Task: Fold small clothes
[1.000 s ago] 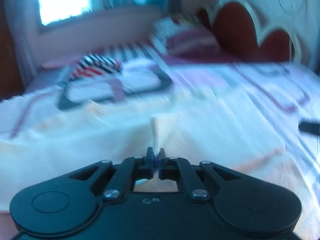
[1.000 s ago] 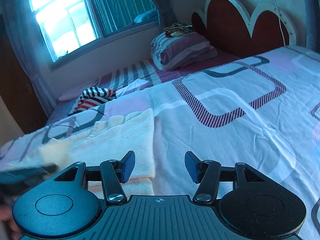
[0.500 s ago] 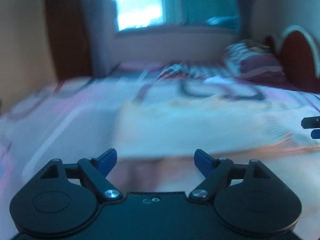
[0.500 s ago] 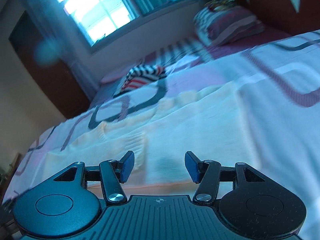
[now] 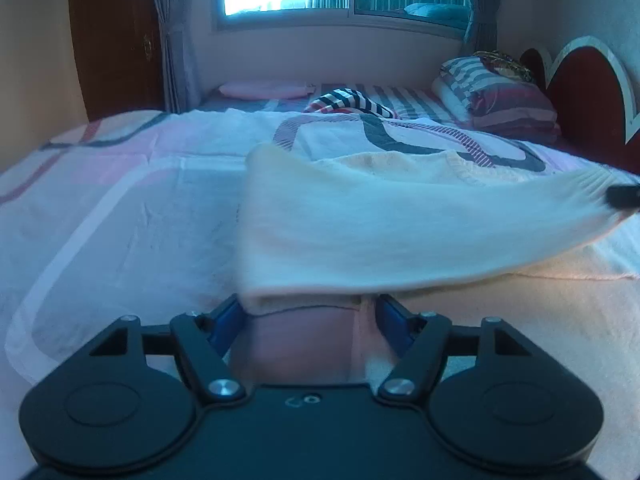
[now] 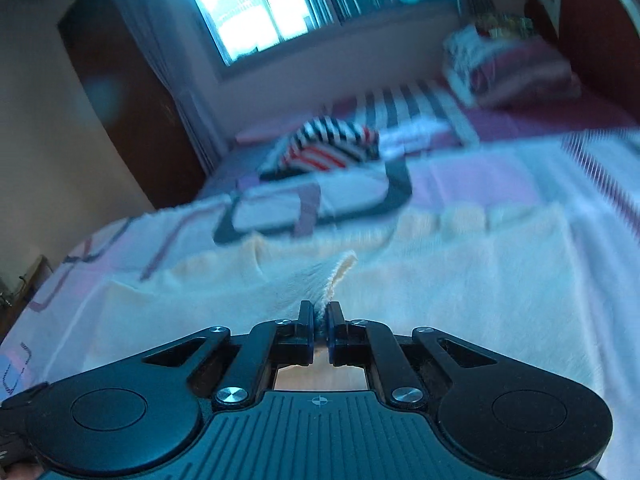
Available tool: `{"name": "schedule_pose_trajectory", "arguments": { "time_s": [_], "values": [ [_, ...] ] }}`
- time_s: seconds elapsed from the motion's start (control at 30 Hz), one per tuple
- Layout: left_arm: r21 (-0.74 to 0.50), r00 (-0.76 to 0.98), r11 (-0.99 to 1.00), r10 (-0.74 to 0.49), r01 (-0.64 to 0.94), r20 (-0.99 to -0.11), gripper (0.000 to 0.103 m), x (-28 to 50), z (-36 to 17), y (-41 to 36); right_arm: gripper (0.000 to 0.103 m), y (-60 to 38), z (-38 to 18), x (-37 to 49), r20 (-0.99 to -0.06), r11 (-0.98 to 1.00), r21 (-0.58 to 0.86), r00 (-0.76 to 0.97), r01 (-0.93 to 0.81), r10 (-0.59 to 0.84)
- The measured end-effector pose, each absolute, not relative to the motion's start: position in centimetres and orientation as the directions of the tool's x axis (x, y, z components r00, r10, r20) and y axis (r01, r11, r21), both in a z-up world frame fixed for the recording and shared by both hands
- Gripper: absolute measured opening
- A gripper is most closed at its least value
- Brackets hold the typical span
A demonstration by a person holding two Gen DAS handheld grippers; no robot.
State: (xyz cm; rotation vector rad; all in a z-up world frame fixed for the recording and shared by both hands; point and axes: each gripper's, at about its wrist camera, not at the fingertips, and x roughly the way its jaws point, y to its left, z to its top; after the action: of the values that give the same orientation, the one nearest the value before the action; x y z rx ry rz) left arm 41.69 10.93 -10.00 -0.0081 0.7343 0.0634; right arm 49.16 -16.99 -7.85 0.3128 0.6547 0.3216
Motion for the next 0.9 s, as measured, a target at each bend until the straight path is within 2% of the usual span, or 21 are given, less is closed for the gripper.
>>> {"name": "schedule_pose_trajectory", "arguments": {
  "time_s": [0.13,0.37,0.53,0.63,0.9],
  "values": [
    [0.004,0.735,1.000,0.021,-0.025,-0.678,0.063,42.1,-10.0,11.3,0.006,-18.7,-6.1,47.6,-0.504,0.925,0.337,0.796,-0.175,0.335],
    [0.007,0.734,1.000,0.007,-0.002,-0.679,0.055,42.1,-9.9,11.0,0.006,-22.1,-5.6,46.4,-0.508,0.944,0.312,0.822,-0.102,0.257],
    [0.004,0.726,1.000,-0.019,0.030,-0.687,0.035,42.2,-9.4,10.4,0.006,-23.7,-5.5,46.1,-0.512,0.948,0.310,0.828,-0.073,0.231],
    [0.005,0.724,0.999,-0.025,0.040,-0.689,0.029,42.2,-9.4,10.2,0.006,-24.6,-5.5,45.9,-0.510,0.949,0.311,0.833,-0.054,0.215],
    [0.000,0.718,0.999,-0.036,0.050,-0.696,0.024,42.5,-9.4,10.1,0.006,-26.1,-6.2,45.6,-0.534,0.952,0.304,0.823,-0.026,0.193]
  ]
}}
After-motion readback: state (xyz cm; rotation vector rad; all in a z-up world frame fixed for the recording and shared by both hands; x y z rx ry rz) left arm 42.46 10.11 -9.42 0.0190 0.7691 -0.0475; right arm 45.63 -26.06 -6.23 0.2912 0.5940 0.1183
